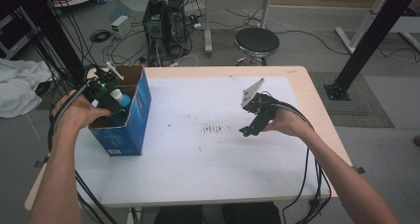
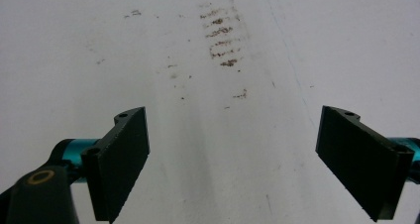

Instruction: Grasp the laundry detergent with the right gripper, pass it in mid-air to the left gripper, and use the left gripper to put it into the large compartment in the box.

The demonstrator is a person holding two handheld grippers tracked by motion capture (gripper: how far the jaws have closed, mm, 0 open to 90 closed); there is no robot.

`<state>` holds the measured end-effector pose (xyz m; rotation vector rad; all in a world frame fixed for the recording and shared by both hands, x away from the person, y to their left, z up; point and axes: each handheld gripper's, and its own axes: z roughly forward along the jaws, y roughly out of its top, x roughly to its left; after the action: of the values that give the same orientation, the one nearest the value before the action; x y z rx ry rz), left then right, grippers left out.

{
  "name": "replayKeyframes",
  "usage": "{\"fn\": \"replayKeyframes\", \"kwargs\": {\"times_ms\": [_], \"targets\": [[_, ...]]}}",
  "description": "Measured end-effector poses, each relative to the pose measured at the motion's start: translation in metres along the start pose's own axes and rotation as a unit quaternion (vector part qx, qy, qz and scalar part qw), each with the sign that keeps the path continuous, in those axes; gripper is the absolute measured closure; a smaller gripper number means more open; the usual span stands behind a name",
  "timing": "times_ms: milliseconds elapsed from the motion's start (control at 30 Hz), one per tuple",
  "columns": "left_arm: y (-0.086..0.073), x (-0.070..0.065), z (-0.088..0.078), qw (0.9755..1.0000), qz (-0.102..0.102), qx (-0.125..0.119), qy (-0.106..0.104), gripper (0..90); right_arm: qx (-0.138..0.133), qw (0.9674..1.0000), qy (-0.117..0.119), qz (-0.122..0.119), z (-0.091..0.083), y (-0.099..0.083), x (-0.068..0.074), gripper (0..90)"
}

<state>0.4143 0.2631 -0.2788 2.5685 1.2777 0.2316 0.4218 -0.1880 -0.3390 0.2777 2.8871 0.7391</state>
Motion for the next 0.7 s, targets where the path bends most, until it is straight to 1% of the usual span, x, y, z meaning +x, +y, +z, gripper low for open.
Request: {"fn": "replayKeyframes", "kwargs": {"times_ms": [100,133,267,367,433,500,533,600,667,700], "targets": [[0.0008,0.0001,0.0003,1.0000,-0.008,0.001,-0.001,36.6,0.000,1.0000,0.000,-0.001,0.0005,0.0000,-0.0002,12.5],[0.0013,0.0012,0.0001,1.0000,-0.003,0.003,0.001,36.6,0.001,1.0000,-0.001,0.002,0.0003,0.0000,0.0002,12.5],[0.0019,0.0006,0.0005,1.0000,-0.008,0.003,-0.001,36.4,0.002,1.0000,0.000,0.002,0.0004,-0.0001,-0.0001,12.5],[0.0022,0.0003,0.0006,0.9999,-0.009,0.005,0.001,36.2,0.004,1.0000,0.001,0.002,0.0007,0.0001,-0.0002,12.5],[0.0029,0.0002,0.0005,0.9999,-0.007,0.012,-0.001,34.9,0.003,1.0000,0.002,0.000,0.0017,0.0001,-0.0002,12.5],[0.0036,-0.0003,0.0011,0.9999,-0.011,0.010,0.000,34.1,0.005,1.0000,0.002,0.001,0.0018,0.0003,0.0000,12.5],[0.0041,0.0004,0.0008,0.9999,-0.006,0.011,0.002,34.1,0.003,1.0000,0.001,0.004,0.0022,0.0001,0.0001,12.5],[0.0047,-0.0004,0.0011,0.9999,-0.011,0.011,0.001,33.2,0.003,1.0000,0.001,0.003,0.0023,0.0001,0.0000,12.5],[0.0054,-0.0012,0.0007,0.9998,-0.011,0.013,0.004,32.6,0.006,1.0000,0.003,0.002,0.0018,0.0002,-0.0001,12.5],[0.0059,-0.0010,0.0003,0.9998,-0.008,0.015,0.002,32.4,0.003,1.0000,0.001,0.003,0.0024,0.0000,0.0000,12.5]]}}
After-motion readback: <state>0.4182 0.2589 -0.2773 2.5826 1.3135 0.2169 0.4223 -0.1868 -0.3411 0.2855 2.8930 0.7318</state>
